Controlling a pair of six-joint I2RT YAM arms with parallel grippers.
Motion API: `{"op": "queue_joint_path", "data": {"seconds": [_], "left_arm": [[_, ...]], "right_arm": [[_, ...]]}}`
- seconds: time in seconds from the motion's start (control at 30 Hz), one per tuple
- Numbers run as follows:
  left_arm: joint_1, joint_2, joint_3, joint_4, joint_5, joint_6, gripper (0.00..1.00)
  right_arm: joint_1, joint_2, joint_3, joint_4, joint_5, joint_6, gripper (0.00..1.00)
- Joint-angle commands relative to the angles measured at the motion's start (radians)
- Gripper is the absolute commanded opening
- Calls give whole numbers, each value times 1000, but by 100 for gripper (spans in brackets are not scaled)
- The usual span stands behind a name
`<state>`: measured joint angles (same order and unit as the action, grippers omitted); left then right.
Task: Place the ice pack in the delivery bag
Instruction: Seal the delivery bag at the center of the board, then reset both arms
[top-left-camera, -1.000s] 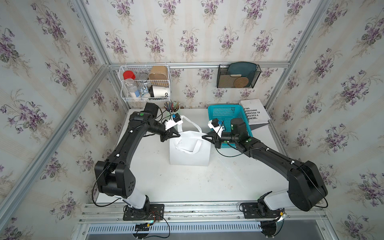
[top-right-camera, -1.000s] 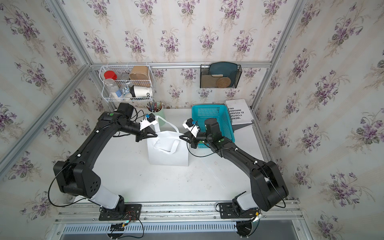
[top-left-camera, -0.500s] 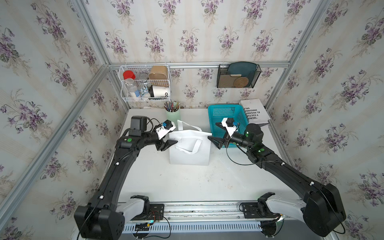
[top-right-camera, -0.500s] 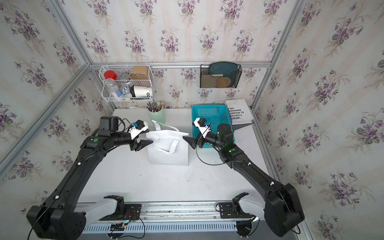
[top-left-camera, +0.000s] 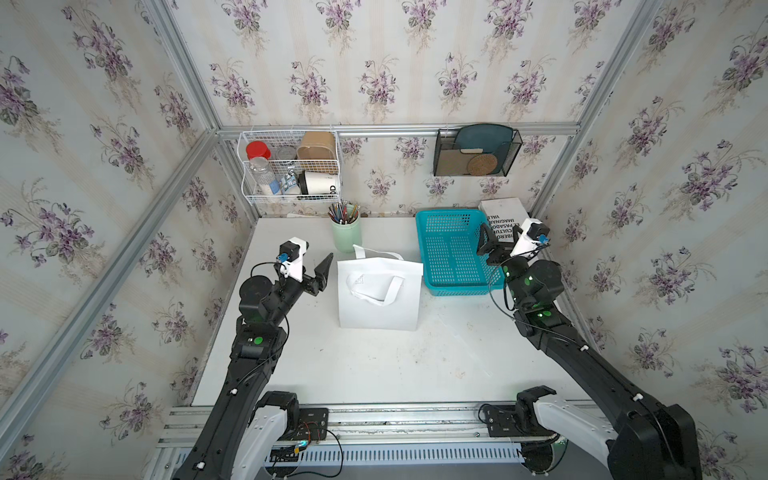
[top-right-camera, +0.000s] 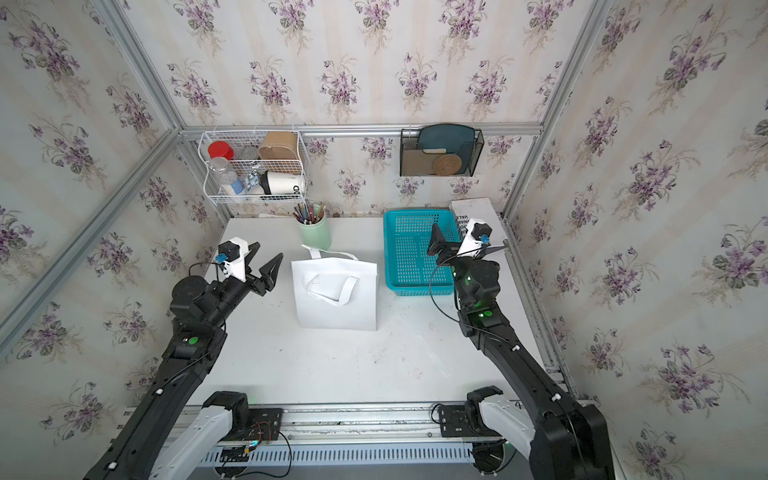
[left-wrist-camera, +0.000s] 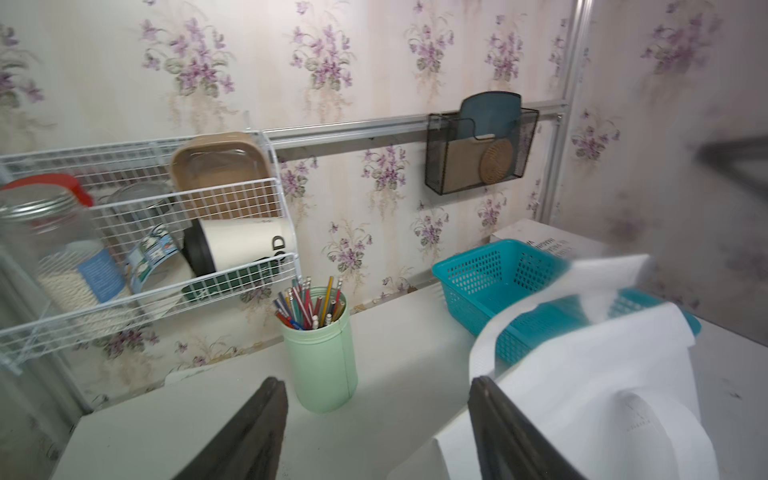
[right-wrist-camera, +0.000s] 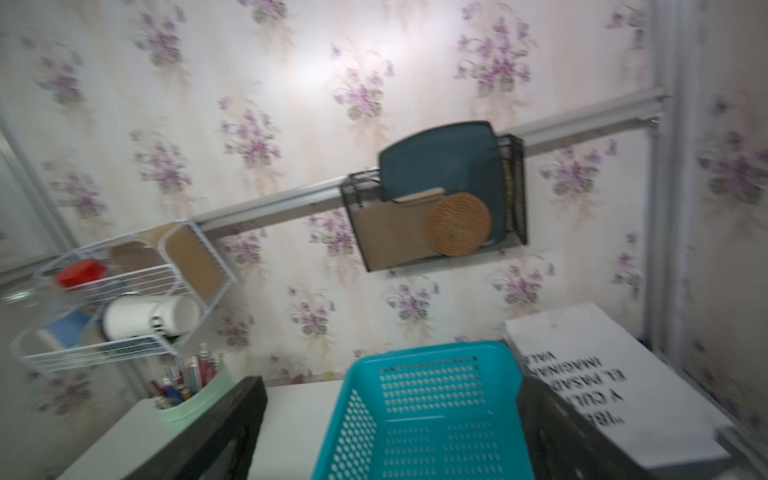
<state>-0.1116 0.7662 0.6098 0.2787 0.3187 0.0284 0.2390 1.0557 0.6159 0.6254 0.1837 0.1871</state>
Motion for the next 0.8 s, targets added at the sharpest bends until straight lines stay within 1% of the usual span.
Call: {"op": "queue_joint_path", "data": {"seconds": [0.0,0.07,0.1,0.23,0.3,0.33,0.37,0.4,0.43,0.47,0.5,0.53,0.57,0.63,0.67,0.7,0.73,0.77], "left_arm": [[0,-12,-50,23,-222,-139,73],[0,-7,-81,-12,-280,-146,73],[1,1,-94,-28,-315,-151,73],[3,50,-151,-99,-424,-117,74],[18,88,-203,-82,-485,-108,74],[26,102,-229,-52,-502,-94,74],[38,117,-255,-8,-509,-84,75],[53,139,-276,39,-498,-65,75],[69,164,-293,86,-490,-46,75],[91,202,-303,138,-468,-40,75],[115,240,-309,191,-421,-38,75],[131,297,-314,253,-380,-29,75],[137,372,-317,299,-359,0,76],[144,485,-291,434,-333,19,76],[163,537,-260,441,-293,1,77],[170,566,-244,459,-265,-25,77],[175,594,-249,483,-192,-5,78],[171,654,-271,556,-150,17,78]], "right_arm": [[-86,45,-88,40,165,5,100],[-143,94,-168,114,162,-10,100],[-154,123,-198,142,163,-26,100],[-160,275,-278,257,138,-77,100],[-155,383,-307,405,145,-120,100],[-161,411,-294,419,128,-123,100],[-158,453,-299,484,126,-138,100],[-151,447,-339,527,99,-150,100],[-148,441,-392,614,75,-158,100],[-150,484,-487,865,76,-164,100],[-154,527,-526,984,83,-164,100],[-155,490,-507,899,81,-150,100],[-158,458,-461,761,89,-132,100],[-158,501,-419,733,91,-147,100],[-158,480,-410,686,89,-137,100],[-158,480,-413,705,89,-144,100],[-157,494,-428,754,86,-156,100],[-155,488,-431,746,70,-156,100]]}}
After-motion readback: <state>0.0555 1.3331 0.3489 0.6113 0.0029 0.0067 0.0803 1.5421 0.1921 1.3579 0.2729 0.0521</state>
